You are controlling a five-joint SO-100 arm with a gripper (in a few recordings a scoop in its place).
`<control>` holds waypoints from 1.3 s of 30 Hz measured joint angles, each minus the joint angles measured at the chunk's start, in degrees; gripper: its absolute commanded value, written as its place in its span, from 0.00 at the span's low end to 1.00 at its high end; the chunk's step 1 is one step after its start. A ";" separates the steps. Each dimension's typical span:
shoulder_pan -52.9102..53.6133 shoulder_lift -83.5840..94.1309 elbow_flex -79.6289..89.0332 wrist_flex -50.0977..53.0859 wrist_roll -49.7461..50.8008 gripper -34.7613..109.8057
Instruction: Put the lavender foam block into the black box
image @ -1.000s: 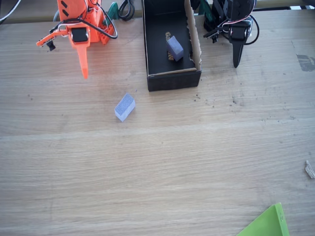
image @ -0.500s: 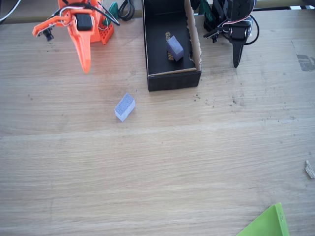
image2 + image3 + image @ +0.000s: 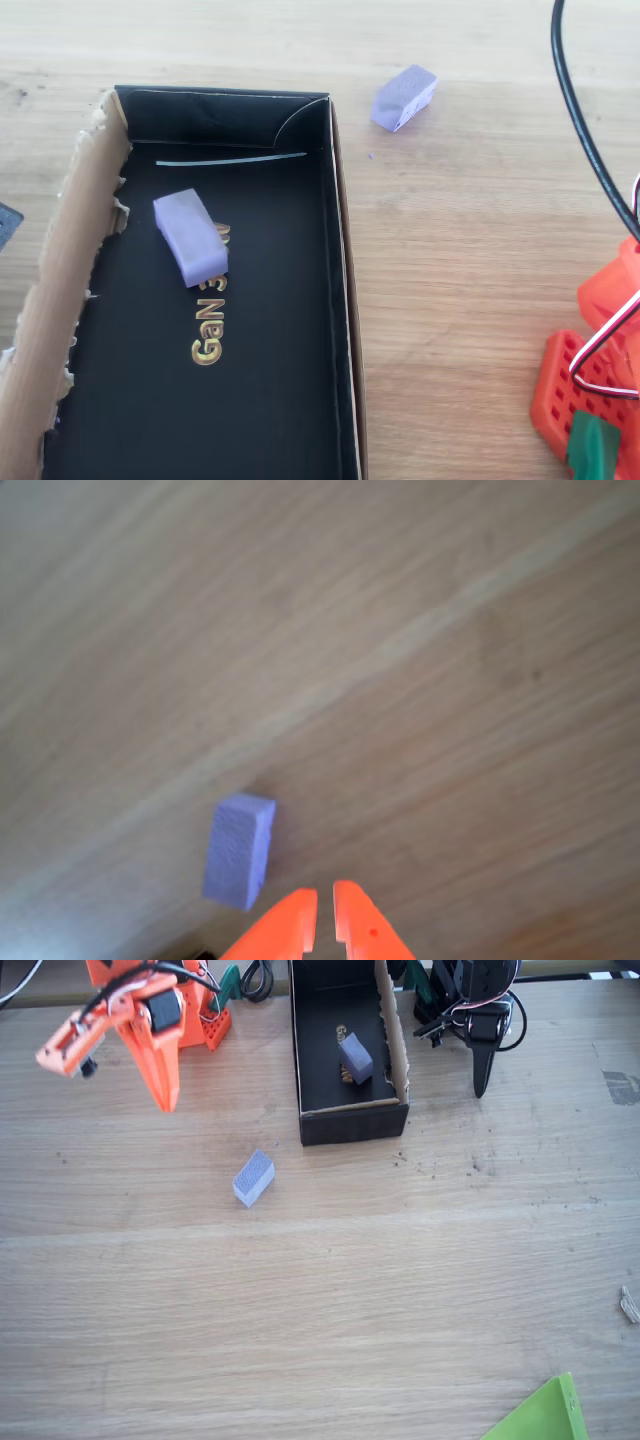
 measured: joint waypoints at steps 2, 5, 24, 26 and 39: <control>-0.18 -2.11 -2.37 -0.09 -2.02 0.24; -0.70 -2.55 -3.52 -1.23 -7.03 0.24; -6.68 -1.85 -2.29 -3.25 -21.62 0.32; -11.16 -1.76 -2.29 -3.25 -23.64 0.32; -21.09 0.35 -2.02 -0.44 -19.95 0.33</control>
